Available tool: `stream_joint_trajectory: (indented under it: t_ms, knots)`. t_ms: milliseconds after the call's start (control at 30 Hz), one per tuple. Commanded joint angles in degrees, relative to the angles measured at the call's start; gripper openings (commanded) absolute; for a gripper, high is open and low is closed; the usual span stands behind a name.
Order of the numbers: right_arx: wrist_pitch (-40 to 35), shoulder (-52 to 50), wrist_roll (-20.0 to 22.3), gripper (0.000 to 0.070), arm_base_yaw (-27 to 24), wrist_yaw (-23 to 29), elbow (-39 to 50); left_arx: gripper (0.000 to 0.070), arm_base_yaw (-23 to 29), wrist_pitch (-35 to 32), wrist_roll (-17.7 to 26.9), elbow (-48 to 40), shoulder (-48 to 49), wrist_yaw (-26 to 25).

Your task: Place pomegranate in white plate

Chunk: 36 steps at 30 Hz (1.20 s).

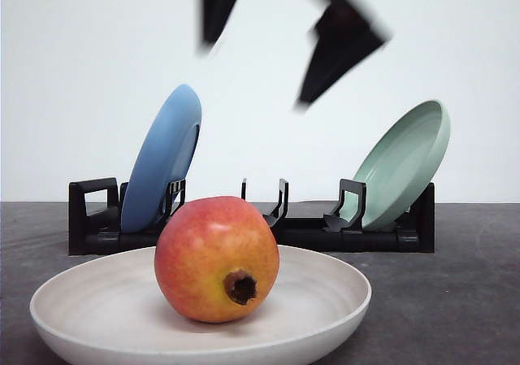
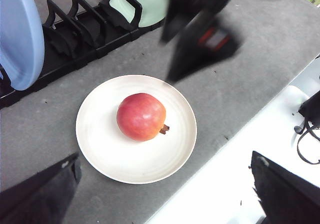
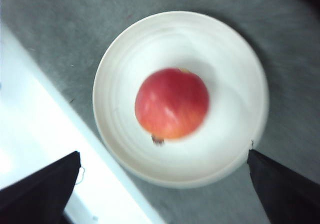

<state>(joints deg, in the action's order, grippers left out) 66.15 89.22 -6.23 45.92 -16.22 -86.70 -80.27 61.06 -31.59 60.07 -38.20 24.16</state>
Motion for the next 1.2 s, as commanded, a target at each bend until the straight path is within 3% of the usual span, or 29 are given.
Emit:
stream_joint_trajectory:
  t_ms: [0, 333, 667, 800, 967, 1033, 1067, 1100, 1133, 1167]
  knots:
    - [1.61, -3.85, 1.1, 0.07, -0.28, 0.22, -0.99, 0.0662, -0.74, -0.68, -0.9, 1.27, -0.35, 0.3]
    - [3.73, -33.42, 0.31, 0.07, -3.23, 2.01, 7.29, 0.0662, -0.74, -1.92, -0.92, 1.27, -0.78, 3.98]
    - [-13.22, -63.93, -5.63, 0.07, -3.23, 10.77, 29.79, 0.0661, -0.74, -10.55, 1.32, 1.27, -2.11, 4.55]
    - [-18.72, -70.58, -5.76, 0.07, -3.23, 10.98, 35.44, 0.066, -0.74, -13.58, 3.16, 1.27, -2.87, 4.57]
    - [-19.45, -72.18, -5.8, 0.07, -3.23, 10.66, 36.61, 0.0651, -0.74, -15.28, 5.0, 1.27, -3.32, 4.57]
    - [-19.42, -72.14, -5.78, 0.07, -3.23, 10.72, 36.61, 0.0549, -0.74, -15.59, 5.59, 1.27, -3.32, 4.57]
    - [-19.29, -72.14, -5.81, 0.0668, -3.23, 10.66, 36.61, 0.0389, -0.74, -15.66, 6.0, 1.27, -3.32, 4.56]
    - [-18.98, -72.14, -6.07, 0.0485, -3.23, 10.53, 36.61, 0.0164, -0.74, -15.64, 6.43, 1.27, -3.3, 4.56]
    - [-18.49, -72.14, -6.29, 0.0172, -3.22, 10.32, 36.61, 0.0009, -0.74, -15.63, 6.99, 1.27, -3.31, 4.66]
    - [-18.1, -72.14, -5.44, 0.0015, -3.21, 10.32, 36.61, 0.0025, -0.74, -15.69, 7.23, 1.27, -3.32, 4.93]
